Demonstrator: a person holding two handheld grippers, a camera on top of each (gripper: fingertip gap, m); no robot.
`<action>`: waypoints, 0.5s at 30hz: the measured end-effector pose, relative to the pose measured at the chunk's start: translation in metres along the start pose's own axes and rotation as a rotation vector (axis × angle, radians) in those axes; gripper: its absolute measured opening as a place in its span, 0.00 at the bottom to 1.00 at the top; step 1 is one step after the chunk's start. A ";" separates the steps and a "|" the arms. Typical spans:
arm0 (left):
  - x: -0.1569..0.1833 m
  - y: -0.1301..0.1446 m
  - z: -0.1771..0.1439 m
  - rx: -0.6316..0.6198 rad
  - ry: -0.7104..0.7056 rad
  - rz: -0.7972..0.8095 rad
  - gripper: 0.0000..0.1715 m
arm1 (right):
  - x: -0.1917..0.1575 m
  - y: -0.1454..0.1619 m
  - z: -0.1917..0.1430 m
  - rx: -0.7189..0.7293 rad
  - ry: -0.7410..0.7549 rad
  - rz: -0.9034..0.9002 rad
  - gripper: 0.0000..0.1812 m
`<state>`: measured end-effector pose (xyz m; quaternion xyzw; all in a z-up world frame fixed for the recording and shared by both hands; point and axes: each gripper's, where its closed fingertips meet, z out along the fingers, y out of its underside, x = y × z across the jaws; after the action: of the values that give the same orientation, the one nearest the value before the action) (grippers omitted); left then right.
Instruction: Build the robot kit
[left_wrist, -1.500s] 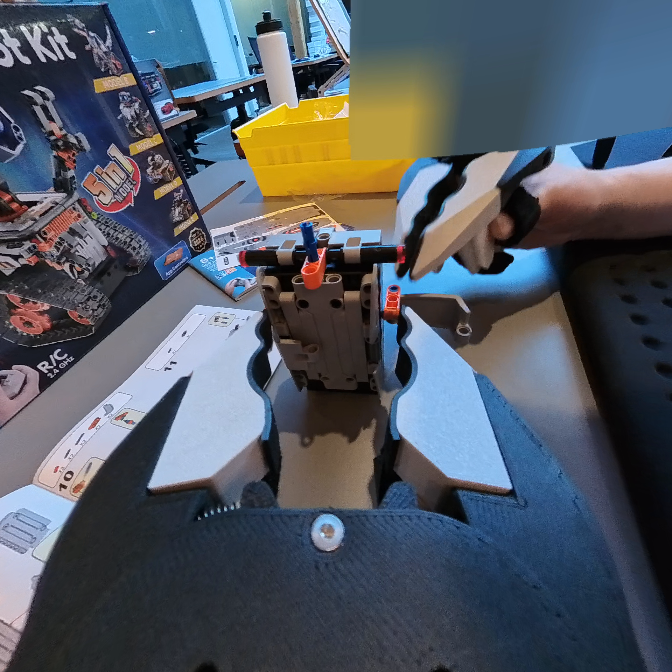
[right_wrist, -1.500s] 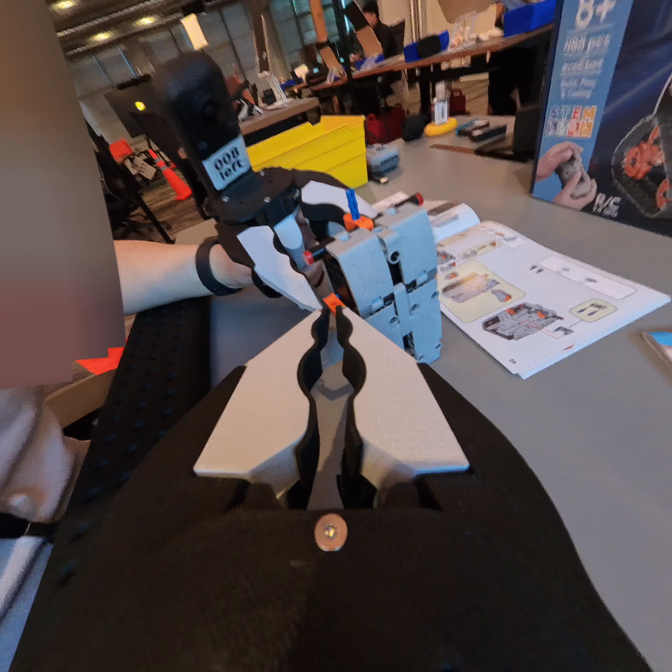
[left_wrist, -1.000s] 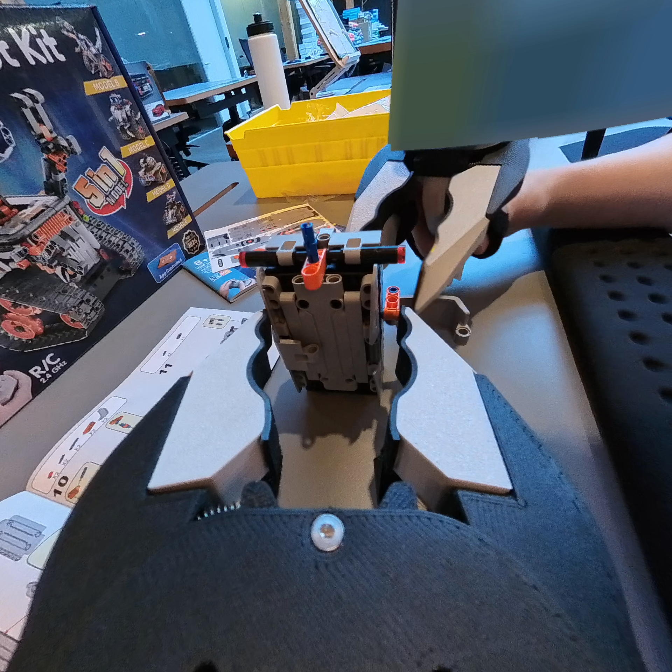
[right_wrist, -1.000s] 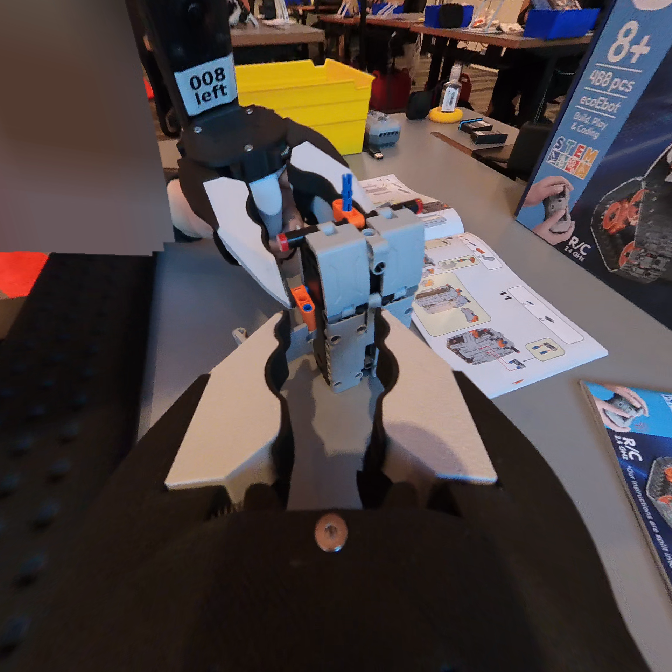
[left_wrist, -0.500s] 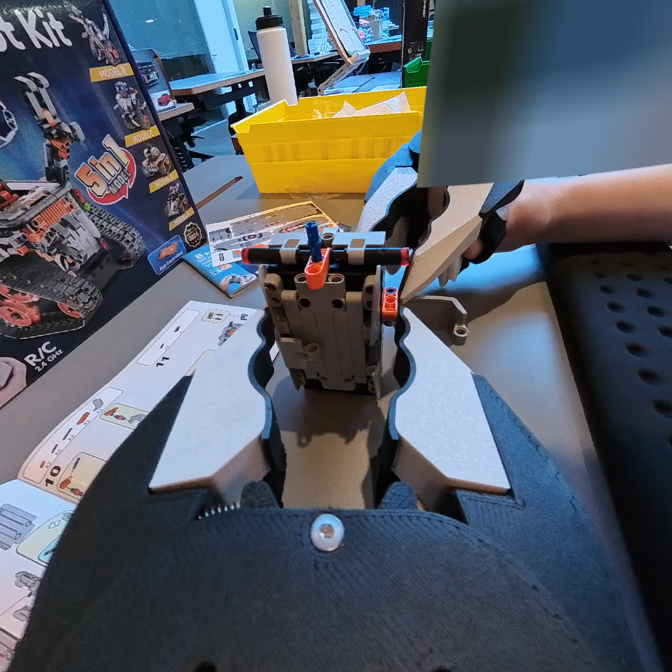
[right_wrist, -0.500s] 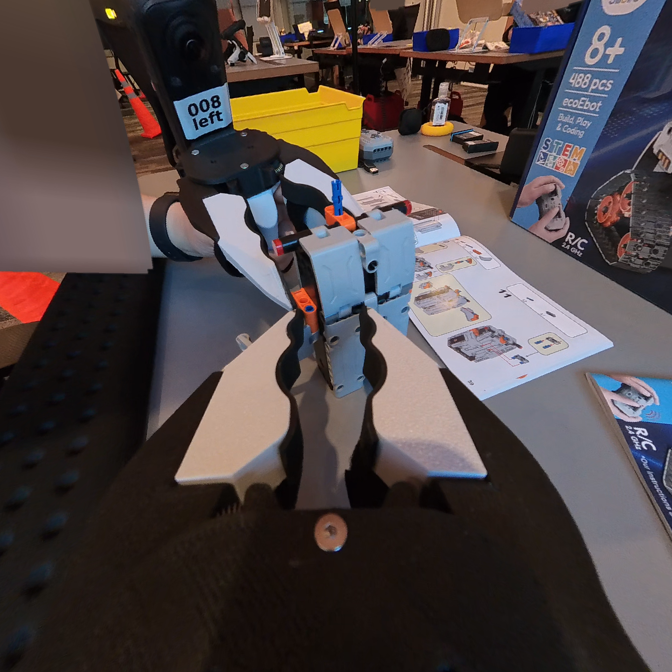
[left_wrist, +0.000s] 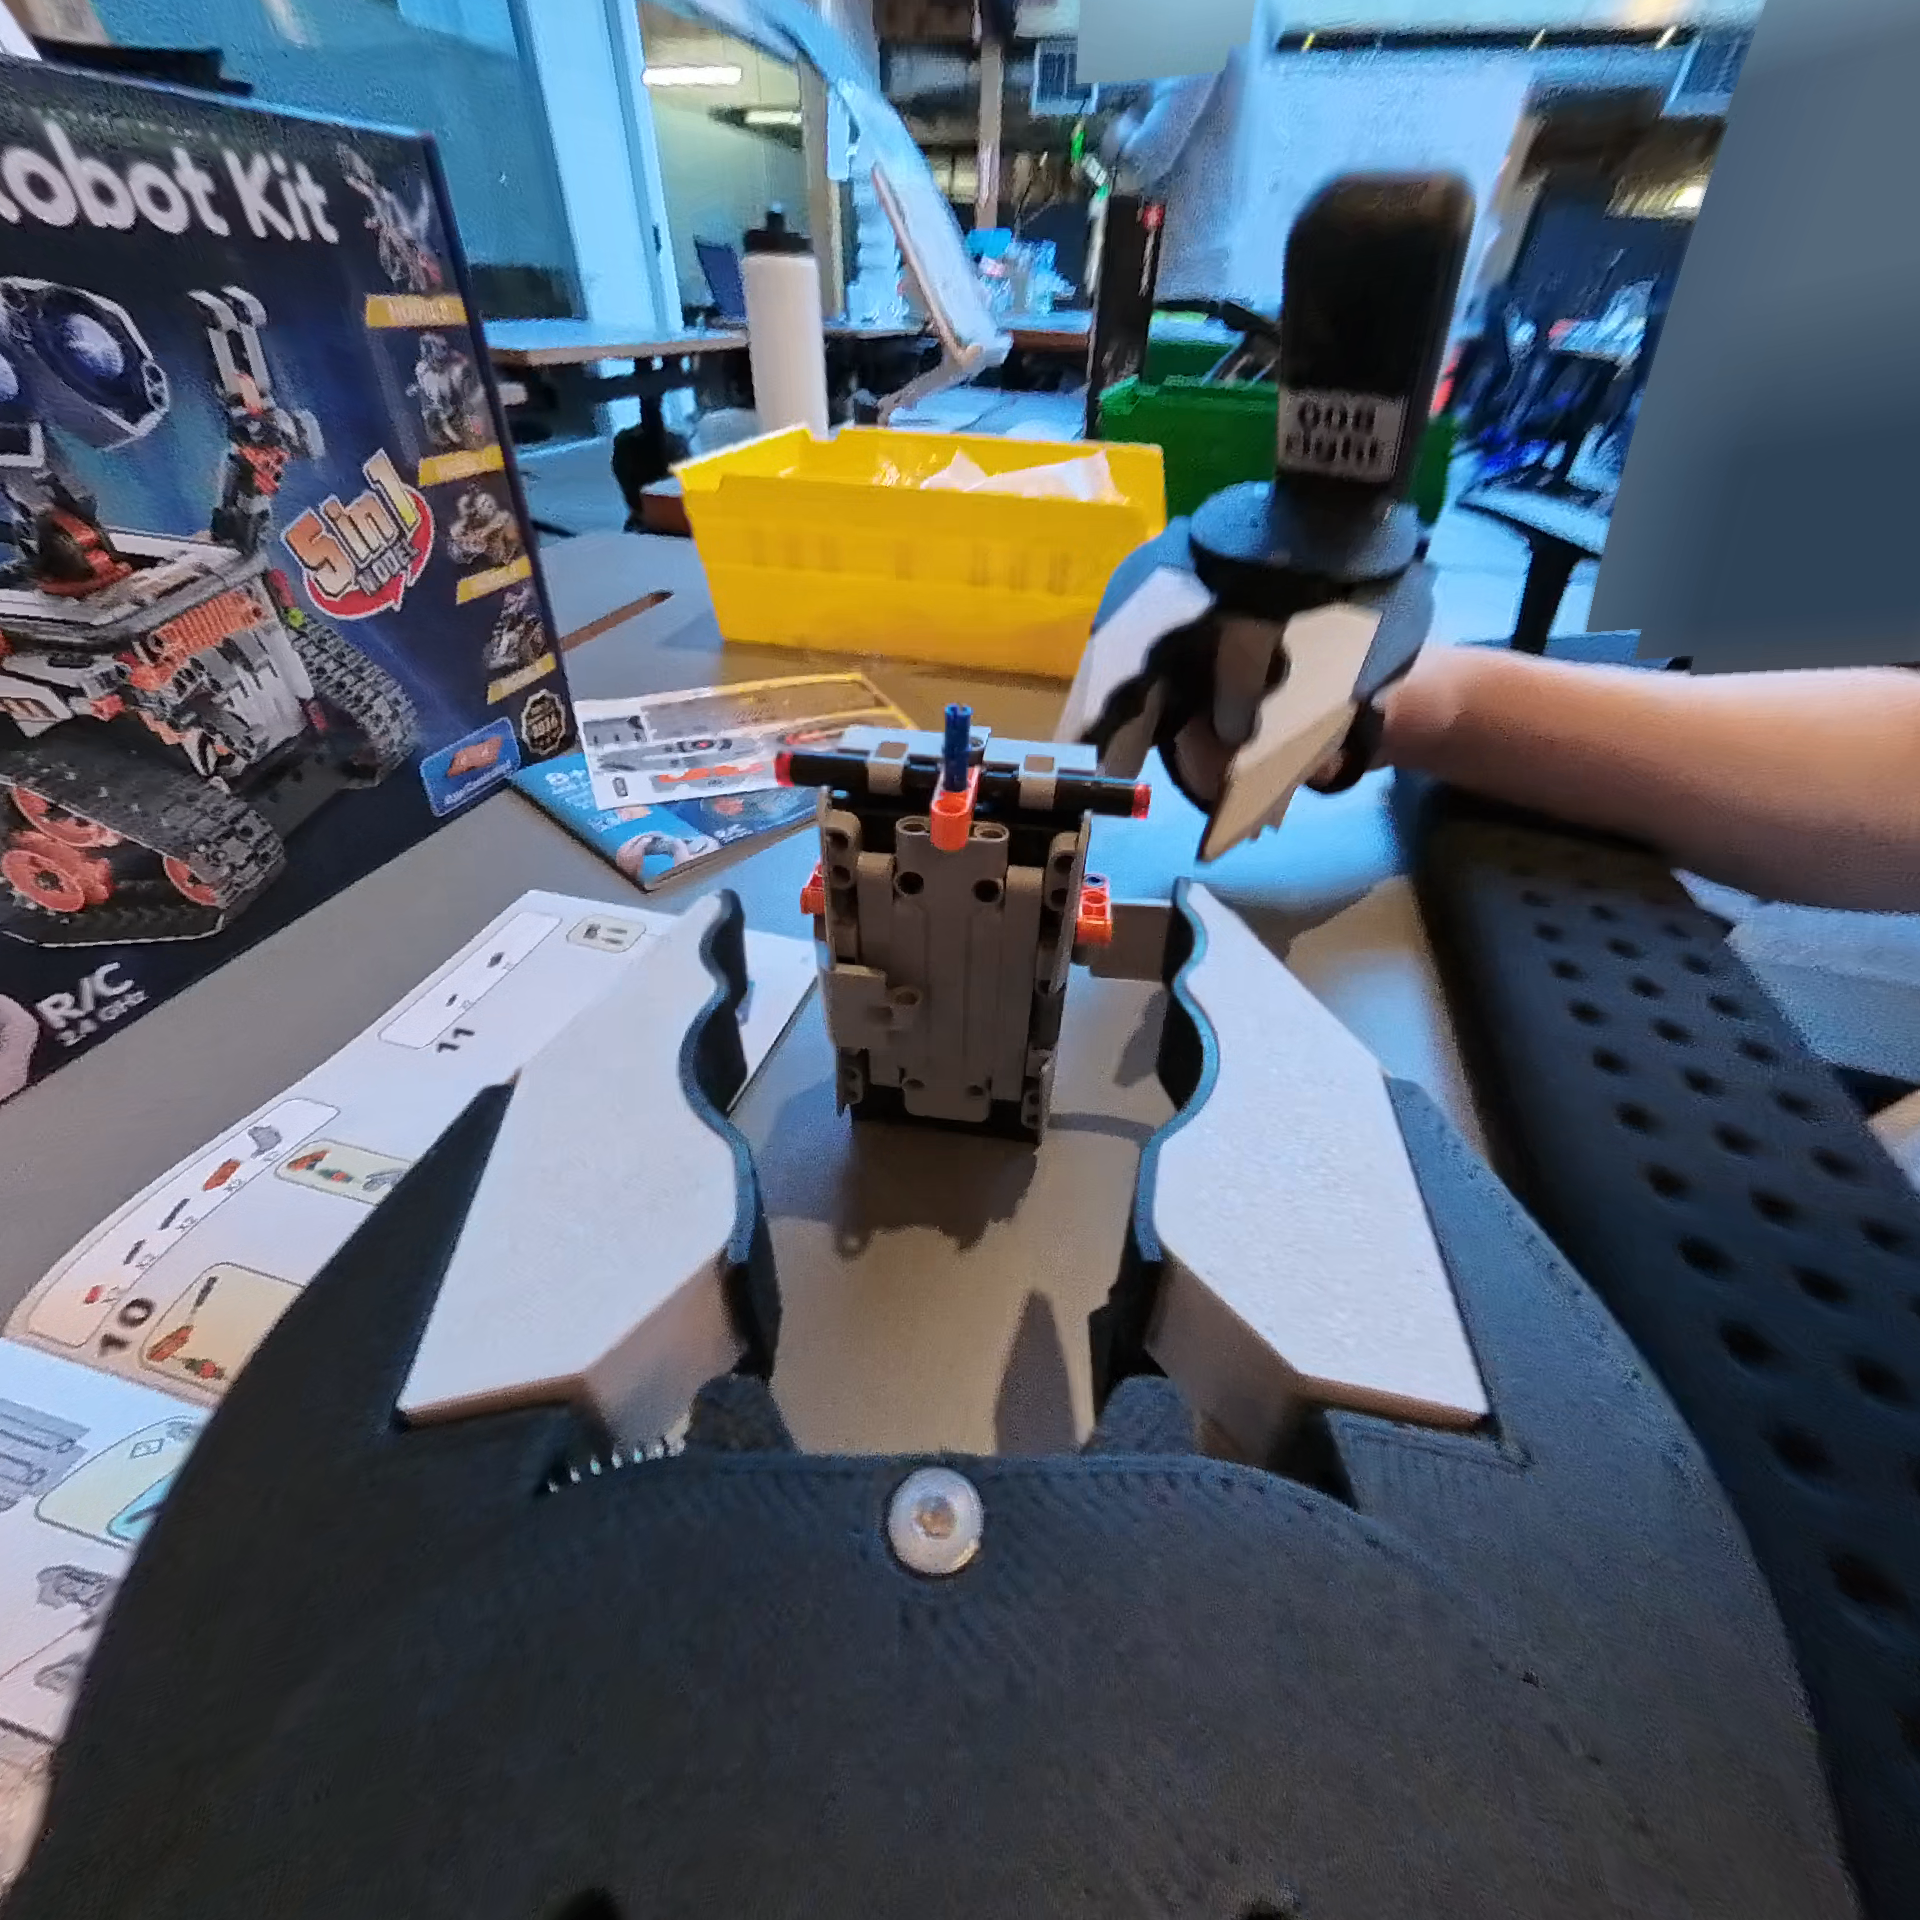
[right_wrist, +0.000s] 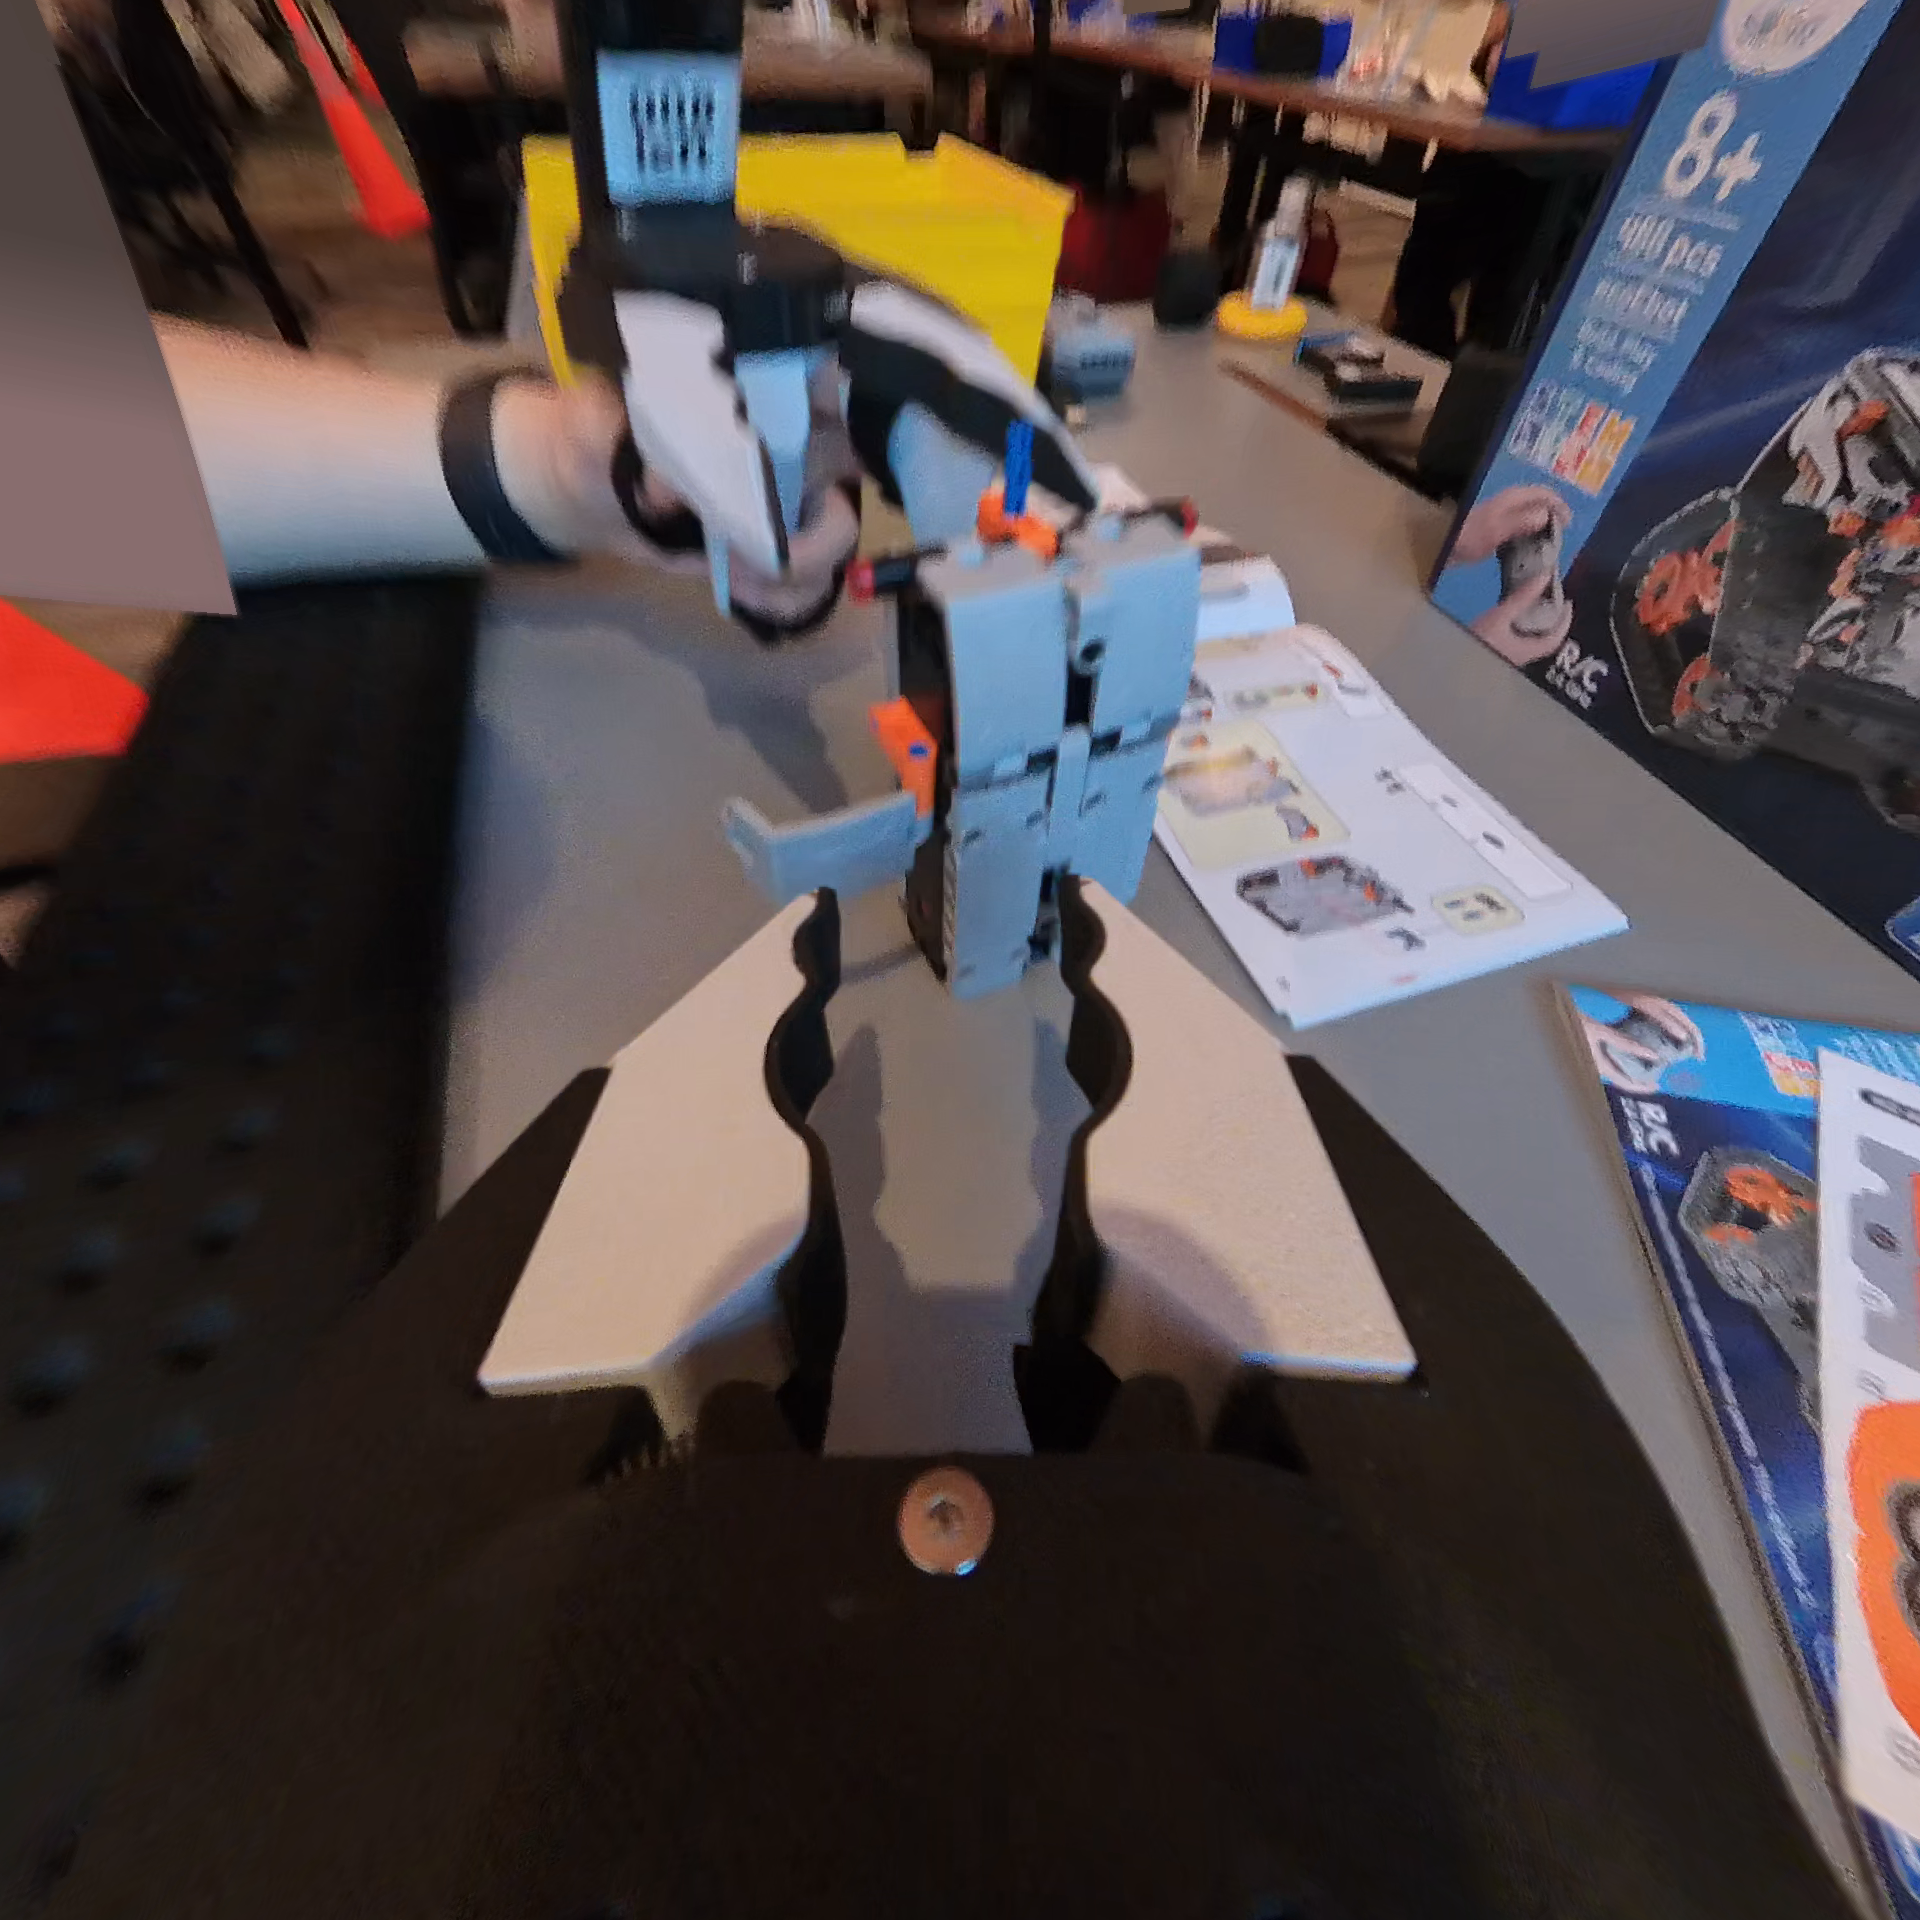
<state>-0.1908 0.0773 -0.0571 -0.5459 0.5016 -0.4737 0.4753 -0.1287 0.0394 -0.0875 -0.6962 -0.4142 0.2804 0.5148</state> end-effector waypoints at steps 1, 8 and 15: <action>-0.001 0.000 0.000 -0.001 0.021 -0.015 0.48 | -0.003 0.007 0.002 -0.040 0.000 -0.028 0.26; -0.005 -0.004 0.019 0.014 0.121 -0.179 0.49 | -0.023 0.014 0.027 -0.066 -0.123 0.009 0.35; 0.004 0.004 0.029 0.011 0.131 -0.232 0.40 | -0.013 0.008 0.023 0.005 -0.061 0.080 0.33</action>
<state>-0.1623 0.0743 -0.0640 -0.5654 0.4626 -0.5629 0.3867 -0.1518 0.0381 -0.1023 -0.7020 -0.4010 0.3230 0.4920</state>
